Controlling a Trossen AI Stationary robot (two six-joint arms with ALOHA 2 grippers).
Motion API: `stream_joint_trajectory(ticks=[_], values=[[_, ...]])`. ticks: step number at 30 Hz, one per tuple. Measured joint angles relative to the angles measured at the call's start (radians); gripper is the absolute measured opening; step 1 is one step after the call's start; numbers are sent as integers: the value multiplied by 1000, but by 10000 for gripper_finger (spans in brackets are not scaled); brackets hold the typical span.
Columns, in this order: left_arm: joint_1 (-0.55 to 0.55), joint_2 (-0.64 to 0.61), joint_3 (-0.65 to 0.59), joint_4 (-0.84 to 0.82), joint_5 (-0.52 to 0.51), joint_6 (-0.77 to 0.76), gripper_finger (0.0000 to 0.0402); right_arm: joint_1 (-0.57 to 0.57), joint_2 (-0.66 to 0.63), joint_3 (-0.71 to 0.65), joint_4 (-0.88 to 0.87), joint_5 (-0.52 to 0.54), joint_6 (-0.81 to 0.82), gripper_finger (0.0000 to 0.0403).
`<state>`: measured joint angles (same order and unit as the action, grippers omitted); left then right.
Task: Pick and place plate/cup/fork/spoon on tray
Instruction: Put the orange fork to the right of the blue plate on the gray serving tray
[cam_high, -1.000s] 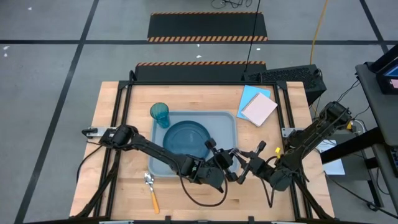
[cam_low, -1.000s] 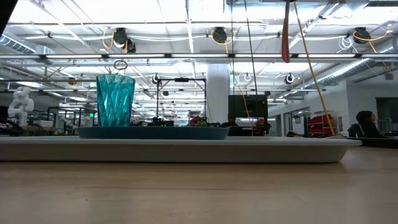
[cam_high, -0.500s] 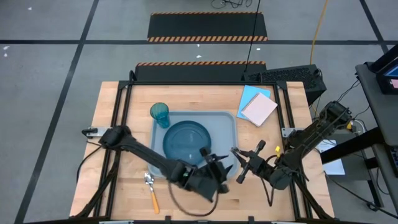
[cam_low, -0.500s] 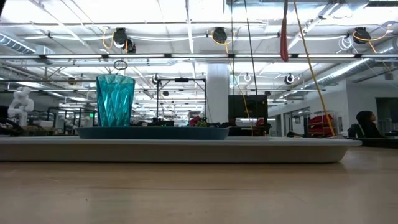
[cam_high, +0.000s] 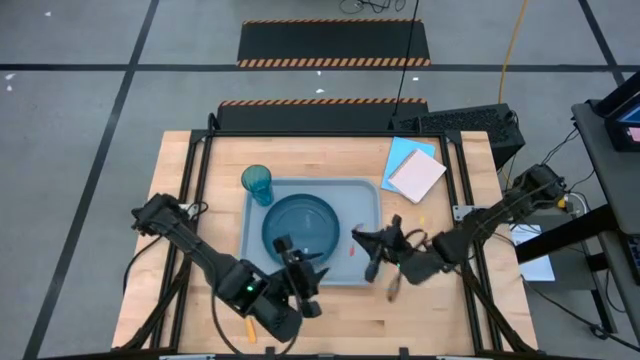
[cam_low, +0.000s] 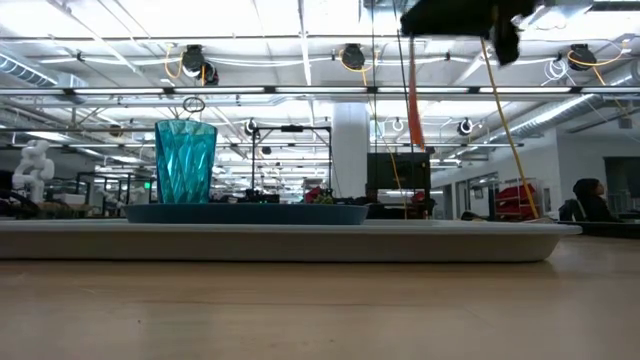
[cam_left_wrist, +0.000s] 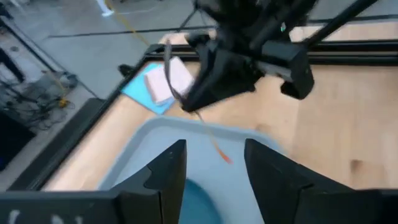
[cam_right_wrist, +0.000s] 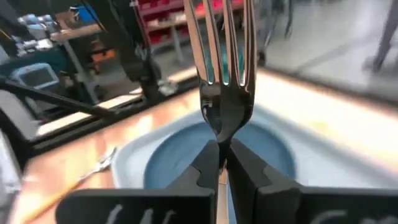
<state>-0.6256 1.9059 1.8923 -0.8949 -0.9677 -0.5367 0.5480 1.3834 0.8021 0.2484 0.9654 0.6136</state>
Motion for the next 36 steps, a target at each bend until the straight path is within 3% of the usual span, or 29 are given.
stream_joint_trajectory(ticks=[6,10,21,28,31,36], values=[[-10,-14,0,-115,20,-103,148,-164,0,0,-222,-188,263,4],[-13,-9,0,-148,30,-103,147,-229,2,0,-275,-269,331,5],[24,-10,0,-148,27,-43,147,-261,0,0,-283,-391,425,6],[72,-10,0,-146,26,-35,147,-282,45,0,-311,-424,627,6],[91,-10,0,-143,27,-33,147,-294,95,1,-285,-482,745,6],[108,-10,0,-109,30,13,147,-331,151,0,-275,-582,805,6]])
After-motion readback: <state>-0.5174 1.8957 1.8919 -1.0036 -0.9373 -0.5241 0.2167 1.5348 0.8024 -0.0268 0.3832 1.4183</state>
